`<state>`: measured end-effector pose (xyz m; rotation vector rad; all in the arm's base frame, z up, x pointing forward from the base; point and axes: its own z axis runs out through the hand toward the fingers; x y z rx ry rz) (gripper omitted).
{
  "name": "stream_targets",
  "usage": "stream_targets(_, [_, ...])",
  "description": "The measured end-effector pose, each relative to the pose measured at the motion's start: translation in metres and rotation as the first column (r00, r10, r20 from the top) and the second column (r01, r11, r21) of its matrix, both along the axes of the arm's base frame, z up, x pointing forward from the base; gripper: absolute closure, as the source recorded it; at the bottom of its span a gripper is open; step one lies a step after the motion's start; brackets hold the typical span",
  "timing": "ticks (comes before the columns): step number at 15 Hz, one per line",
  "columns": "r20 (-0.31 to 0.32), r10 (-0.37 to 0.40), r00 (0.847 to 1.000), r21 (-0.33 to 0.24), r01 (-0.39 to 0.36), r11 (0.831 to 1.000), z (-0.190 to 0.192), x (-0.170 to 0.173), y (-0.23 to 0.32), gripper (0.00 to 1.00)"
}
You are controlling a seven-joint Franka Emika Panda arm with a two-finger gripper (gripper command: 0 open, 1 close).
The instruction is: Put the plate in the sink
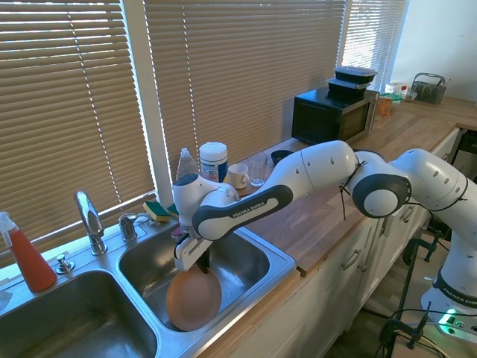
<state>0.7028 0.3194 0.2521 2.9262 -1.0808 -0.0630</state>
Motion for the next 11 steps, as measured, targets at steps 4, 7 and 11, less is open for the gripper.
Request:
stream_targets(4, [0.006, -0.013, 1.000, 0.001, 0.013, 1.000, 0.007, 0.005, -0.009, 0.00])
stream_targets(7, [0.027, -0.018, 0.999, 0.010, 0.018, 1.000, 0.033, 0.007, -0.012, 0.00])
stream_targets(11, [0.057, -0.023, 0.998, 0.026, 0.021, 0.999, 0.090, -0.003, -0.012, 0.00])
